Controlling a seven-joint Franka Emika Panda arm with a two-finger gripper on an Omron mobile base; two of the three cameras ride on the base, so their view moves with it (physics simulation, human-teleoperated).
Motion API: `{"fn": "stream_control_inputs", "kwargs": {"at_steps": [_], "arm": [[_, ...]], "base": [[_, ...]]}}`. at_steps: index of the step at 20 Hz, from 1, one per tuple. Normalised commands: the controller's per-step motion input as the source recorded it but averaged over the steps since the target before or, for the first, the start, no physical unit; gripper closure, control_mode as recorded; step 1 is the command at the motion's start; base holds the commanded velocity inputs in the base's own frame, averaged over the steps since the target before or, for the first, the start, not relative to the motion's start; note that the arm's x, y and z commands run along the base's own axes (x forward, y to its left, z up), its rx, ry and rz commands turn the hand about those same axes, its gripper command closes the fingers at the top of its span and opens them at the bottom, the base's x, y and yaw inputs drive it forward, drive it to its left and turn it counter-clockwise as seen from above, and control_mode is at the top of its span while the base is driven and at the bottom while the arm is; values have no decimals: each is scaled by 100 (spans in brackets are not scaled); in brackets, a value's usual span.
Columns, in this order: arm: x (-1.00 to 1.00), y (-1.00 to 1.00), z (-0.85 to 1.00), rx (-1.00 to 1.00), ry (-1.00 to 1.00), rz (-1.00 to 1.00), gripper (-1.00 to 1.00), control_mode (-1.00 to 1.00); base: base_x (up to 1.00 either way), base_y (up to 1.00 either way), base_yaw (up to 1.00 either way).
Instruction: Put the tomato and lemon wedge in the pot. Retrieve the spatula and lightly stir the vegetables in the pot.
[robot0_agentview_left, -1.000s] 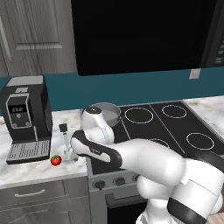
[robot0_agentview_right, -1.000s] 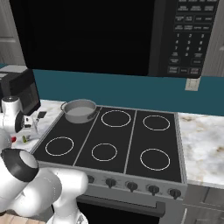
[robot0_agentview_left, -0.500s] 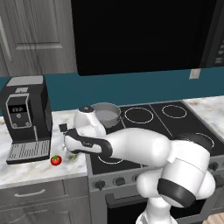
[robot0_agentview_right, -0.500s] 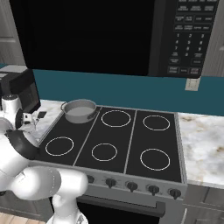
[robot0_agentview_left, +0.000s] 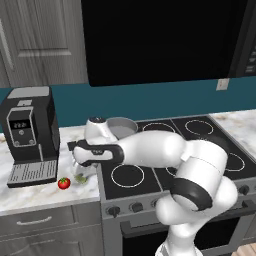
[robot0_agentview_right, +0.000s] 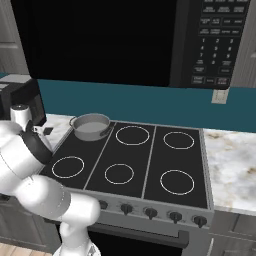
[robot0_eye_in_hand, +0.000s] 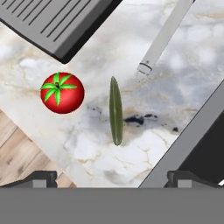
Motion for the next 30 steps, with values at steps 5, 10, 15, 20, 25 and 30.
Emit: {"fn": "stream_control_inputs", "kwargs": {"at_steps": [5,10,15,20,25,30], "arm": [[23,18,-38,0,0,1,-100,-100],[12,22,-25,0,0,0,-100,-100],[11,12,-1,0,0,0,-100,-100],[5,0,-6,0,0,0,-100,-100],[0,0,-24,0,0,0,-100,-100],[0,0,-32,0,0,0,-100,-100]], "base": [[0,0,0],[0,0,0],[0,0,0],[0,0,0],[0,0,0],[0,0,0]]}}
